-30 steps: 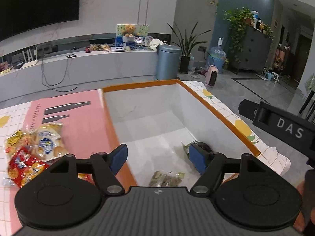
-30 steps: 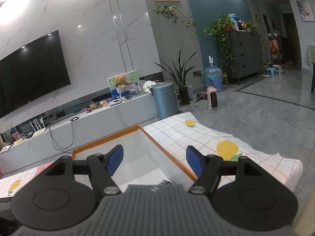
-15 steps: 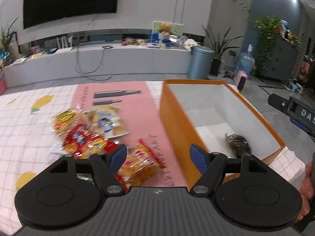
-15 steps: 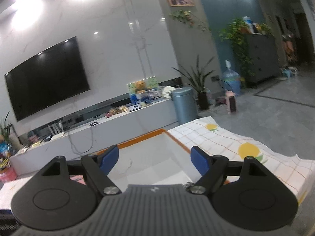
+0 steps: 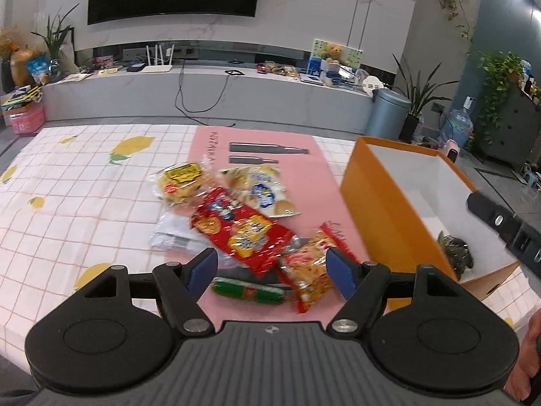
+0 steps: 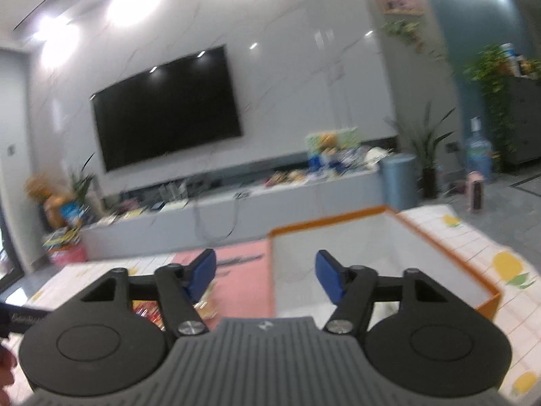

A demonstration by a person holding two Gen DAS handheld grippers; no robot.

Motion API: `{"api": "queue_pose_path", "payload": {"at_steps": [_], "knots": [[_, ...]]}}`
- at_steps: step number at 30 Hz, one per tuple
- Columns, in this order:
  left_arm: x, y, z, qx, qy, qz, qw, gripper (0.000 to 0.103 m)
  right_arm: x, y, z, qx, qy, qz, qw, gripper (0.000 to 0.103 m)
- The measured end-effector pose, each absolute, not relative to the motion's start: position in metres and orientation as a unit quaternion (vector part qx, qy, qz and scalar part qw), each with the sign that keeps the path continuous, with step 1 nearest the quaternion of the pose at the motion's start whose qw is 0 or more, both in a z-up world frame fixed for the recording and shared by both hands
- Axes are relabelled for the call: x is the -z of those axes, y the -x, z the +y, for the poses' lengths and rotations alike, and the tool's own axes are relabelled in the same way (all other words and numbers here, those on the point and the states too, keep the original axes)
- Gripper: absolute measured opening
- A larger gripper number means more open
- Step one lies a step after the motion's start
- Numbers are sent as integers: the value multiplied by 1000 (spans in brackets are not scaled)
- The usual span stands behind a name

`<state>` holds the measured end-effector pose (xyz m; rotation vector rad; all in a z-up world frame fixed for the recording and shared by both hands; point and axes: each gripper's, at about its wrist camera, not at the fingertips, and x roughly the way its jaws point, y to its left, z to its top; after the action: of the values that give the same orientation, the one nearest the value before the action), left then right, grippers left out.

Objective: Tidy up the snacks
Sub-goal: 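Move both tools back over the snack pile, then grasp the red Mimi stick-snack bag with the right tool while the left tool approaches the green sausage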

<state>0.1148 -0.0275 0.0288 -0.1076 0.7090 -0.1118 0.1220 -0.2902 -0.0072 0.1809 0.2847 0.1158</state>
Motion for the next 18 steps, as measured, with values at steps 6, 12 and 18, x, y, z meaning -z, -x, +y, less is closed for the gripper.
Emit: {"api": "queue_pose_path", "payload": {"at_steps": [6,12,18], "knots": [[-21,-109,-2,43,76,337,937,86,20,-118,-260,-97,-56,165,980,50],[-10,-110,17,33,101,337,936,86,44,-124,-227,-109,-10,203,973,50],[4,-112,24,28,92,351,932,86,64,-130,-201,-116,40,223,967,76]]}}
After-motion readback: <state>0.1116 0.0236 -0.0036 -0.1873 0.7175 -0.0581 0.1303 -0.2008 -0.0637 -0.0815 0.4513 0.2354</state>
